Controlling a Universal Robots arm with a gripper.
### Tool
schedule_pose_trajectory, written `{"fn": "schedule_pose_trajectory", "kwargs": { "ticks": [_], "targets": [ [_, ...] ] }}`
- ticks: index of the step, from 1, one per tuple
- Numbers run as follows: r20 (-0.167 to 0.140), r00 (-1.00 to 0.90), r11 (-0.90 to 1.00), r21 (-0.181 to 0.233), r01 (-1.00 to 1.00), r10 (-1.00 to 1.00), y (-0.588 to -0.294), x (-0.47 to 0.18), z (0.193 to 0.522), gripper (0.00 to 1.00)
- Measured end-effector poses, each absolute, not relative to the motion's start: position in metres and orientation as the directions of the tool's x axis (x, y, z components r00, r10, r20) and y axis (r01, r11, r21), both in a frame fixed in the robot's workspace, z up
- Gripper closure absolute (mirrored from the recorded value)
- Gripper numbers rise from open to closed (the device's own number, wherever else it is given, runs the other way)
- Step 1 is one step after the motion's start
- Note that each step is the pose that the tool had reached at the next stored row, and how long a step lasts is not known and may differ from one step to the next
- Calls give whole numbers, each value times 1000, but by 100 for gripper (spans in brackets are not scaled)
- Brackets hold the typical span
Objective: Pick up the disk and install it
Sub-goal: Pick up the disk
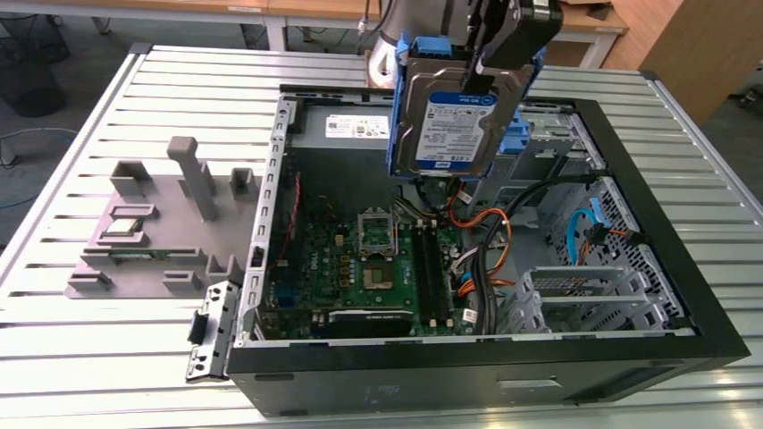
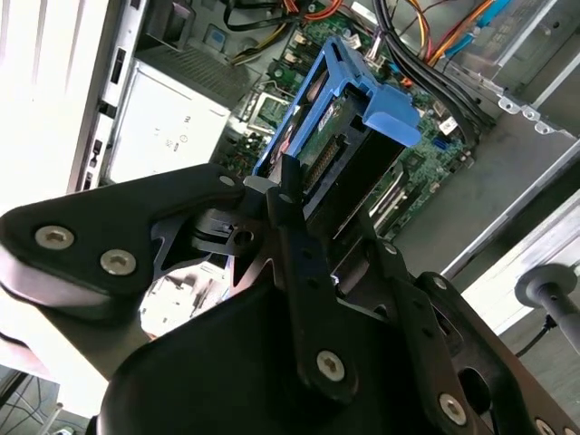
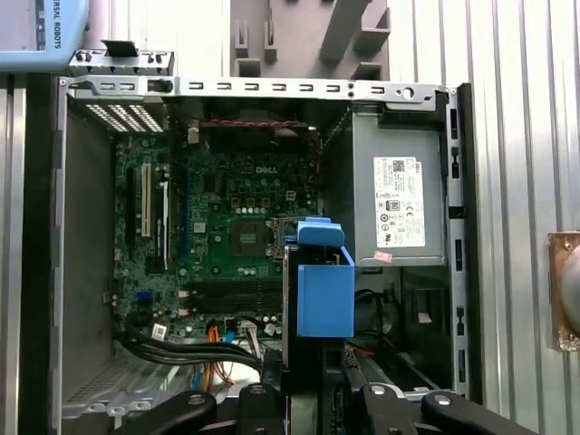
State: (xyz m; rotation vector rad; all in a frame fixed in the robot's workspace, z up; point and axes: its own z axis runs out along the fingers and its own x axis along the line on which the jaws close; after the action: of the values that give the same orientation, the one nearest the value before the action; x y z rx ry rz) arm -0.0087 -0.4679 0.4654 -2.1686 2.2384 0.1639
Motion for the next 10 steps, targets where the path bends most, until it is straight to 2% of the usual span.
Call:
{"fn": "schedule_pose_trajectory", "kwargs": {
  "ticks": [10],
  "targets": [
    [-88, -35, 30, 61, -998, -995, -484, -7, 464, 65]
  ]
}}
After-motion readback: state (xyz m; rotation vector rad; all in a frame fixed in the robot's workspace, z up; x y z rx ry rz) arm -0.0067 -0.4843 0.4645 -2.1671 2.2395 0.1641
